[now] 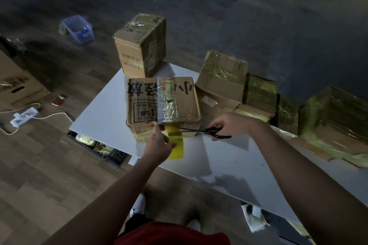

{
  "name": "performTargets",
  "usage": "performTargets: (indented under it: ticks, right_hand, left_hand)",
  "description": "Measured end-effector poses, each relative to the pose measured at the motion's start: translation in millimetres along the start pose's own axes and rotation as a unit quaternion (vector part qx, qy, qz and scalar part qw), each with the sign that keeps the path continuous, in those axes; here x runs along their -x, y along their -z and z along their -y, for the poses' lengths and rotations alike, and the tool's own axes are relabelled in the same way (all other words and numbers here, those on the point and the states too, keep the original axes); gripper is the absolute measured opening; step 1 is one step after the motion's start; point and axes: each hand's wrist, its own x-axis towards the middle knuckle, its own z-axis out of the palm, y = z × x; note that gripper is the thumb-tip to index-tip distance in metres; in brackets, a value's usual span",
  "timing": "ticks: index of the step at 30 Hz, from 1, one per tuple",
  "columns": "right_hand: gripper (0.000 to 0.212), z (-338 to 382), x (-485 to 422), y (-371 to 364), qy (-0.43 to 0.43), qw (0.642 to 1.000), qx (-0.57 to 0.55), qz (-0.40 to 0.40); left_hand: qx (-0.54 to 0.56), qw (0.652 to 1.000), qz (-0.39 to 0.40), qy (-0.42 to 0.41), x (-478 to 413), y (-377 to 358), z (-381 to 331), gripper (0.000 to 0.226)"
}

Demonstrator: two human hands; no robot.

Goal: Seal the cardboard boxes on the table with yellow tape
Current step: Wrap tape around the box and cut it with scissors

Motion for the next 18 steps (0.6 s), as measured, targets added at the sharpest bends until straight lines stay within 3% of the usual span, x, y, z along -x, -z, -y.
performTargets:
  ticks: [18]
  right_hand:
    - [0.03,38,-28,9,0.002,0.998,0.035,0.043]
  left_hand:
    - [-0.011,1.0,0.015,0.012,-3,1,5,0.066]
